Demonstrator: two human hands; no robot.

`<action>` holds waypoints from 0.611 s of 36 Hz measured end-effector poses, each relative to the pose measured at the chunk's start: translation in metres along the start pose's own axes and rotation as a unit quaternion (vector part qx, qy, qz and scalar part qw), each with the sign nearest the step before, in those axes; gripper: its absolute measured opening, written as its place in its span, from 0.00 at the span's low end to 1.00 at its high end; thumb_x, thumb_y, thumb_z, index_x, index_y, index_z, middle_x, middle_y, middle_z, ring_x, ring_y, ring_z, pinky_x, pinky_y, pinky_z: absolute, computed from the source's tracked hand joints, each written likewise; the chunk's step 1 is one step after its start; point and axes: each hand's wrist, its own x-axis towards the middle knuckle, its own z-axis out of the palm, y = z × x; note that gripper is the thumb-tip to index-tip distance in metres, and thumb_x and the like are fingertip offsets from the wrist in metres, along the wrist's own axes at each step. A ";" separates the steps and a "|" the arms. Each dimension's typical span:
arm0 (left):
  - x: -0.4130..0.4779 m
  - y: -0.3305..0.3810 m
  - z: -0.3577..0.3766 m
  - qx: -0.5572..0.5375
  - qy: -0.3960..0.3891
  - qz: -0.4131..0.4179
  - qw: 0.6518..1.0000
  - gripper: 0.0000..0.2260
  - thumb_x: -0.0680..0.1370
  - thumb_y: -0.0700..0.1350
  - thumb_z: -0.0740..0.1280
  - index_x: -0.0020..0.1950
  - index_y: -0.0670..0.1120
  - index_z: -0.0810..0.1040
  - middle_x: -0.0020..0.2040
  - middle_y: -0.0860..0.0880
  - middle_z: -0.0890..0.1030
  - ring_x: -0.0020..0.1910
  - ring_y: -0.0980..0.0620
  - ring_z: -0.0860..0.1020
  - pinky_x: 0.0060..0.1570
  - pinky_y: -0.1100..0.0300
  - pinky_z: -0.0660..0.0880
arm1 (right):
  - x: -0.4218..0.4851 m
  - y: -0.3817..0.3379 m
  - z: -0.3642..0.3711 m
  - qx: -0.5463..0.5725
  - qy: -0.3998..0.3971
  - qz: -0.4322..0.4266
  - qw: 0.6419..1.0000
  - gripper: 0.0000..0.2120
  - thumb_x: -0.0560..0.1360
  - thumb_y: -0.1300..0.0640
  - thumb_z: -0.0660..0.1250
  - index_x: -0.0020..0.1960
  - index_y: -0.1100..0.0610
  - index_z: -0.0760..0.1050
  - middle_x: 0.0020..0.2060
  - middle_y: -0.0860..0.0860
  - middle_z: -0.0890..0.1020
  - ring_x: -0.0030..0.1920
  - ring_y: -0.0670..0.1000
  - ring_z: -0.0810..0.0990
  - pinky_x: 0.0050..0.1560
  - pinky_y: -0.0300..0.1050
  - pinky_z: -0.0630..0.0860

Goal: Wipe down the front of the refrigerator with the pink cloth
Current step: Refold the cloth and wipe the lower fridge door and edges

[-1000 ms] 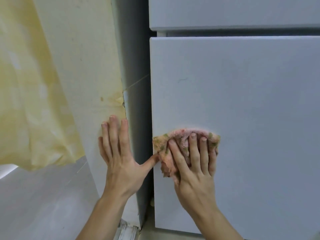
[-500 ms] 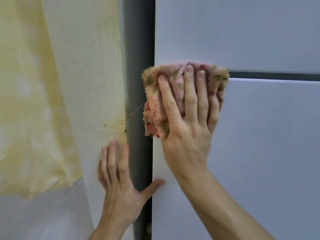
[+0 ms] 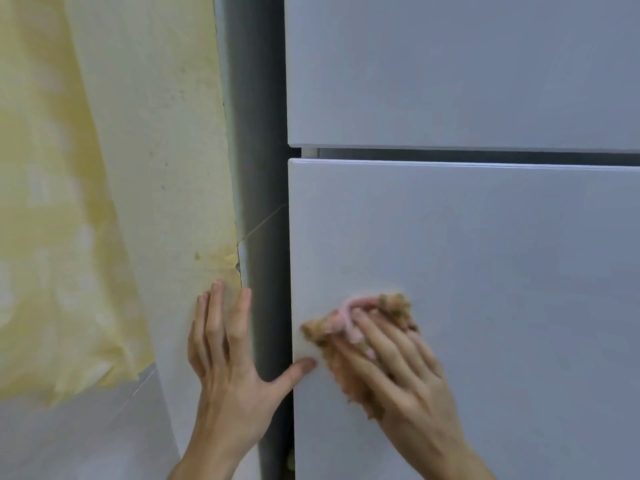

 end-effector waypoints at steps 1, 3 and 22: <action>0.001 0.001 -0.001 -0.002 -0.007 -0.006 1.000 0.51 0.70 0.74 0.66 0.86 0.56 0.46 0.87 0.48 0.46 0.86 0.42 0.45 0.82 0.42 0.45 | -0.003 0.009 -0.004 -0.016 0.013 0.027 0.999 0.24 0.82 0.63 0.62 0.78 0.51 0.72 0.81 0.52 0.66 0.81 0.53 0.65 0.79 0.50 0.61; 0.001 0.002 -0.002 -0.002 -0.019 -0.014 1.000 0.52 0.70 0.74 0.66 0.86 0.56 0.47 0.87 0.49 0.45 0.86 0.43 0.43 0.81 0.39 0.47 | 0.000 0.026 -0.015 -0.040 0.041 0.091 0.994 0.28 0.81 0.58 0.65 0.80 0.51 0.67 0.83 0.53 0.60 0.83 0.55 0.60 0.80 0.51 0.58; -0.008 0.010 0.005 0.026 0.015 0.021 0.999 0.46 0.73 0.68 0.66 0.85 0.52 0.52 0.86 0.48 0.49 0.85 0.41 0.50 0.81 0.39 0.51 | 0.058 0.000 0.004 -0.046 0.084 0.091 0.991 0.25 0.84 0.59 0.67 0.79 0.55 0.68 0.81 0.59 0.63 0.83 0.58 0.60 0.82 0.56 0.55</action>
